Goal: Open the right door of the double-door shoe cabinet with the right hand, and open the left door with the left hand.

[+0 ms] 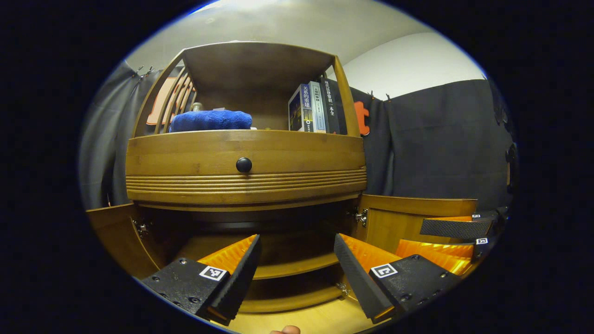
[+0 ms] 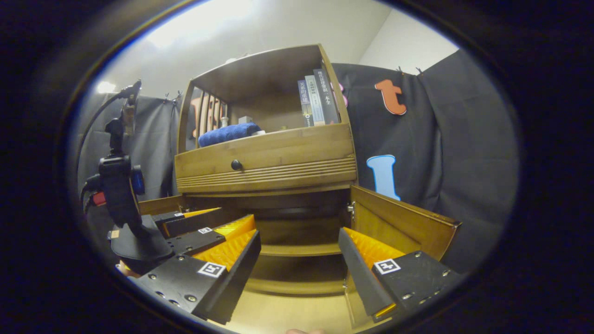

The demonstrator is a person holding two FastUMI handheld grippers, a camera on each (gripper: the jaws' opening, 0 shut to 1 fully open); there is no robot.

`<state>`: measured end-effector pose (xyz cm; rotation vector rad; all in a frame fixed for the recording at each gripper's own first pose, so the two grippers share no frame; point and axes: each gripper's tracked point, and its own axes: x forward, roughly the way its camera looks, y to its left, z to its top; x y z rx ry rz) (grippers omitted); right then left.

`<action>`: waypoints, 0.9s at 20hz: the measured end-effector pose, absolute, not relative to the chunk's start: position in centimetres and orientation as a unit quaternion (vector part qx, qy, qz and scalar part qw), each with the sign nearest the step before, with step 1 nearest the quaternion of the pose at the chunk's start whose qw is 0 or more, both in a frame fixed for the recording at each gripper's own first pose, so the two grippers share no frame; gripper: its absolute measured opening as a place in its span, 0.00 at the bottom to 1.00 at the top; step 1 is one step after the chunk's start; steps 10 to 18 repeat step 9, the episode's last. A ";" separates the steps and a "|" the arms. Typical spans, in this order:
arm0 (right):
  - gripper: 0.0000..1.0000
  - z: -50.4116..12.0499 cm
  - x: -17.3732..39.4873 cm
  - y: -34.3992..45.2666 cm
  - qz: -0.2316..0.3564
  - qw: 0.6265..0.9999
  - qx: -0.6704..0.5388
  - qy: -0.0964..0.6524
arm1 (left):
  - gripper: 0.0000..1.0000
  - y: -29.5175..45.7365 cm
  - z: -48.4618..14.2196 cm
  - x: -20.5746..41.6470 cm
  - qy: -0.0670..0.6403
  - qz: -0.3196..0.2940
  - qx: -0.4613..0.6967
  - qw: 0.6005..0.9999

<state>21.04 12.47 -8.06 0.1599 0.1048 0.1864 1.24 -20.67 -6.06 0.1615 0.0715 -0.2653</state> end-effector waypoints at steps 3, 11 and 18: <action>0.96 -7.8 21.0 12.2 0.088 0.992 0.073 0.045 | 0.99 -20.6 -5.5 1.3 0.030 -0.131 0.083 0.987; 1.00 -7.7 20.8 11.7 0.081 0.994 0.069 0.038 | 0.99 -21.7 -5.2 1.4 0.024 -0.143 0.083 0.986; 1.00 -7.7 20.8 11.7 0.081 0.994 0.069 0.038 | 0.99 -21.7 -5.2 1.4 0.024 -0.143 0.083 0.986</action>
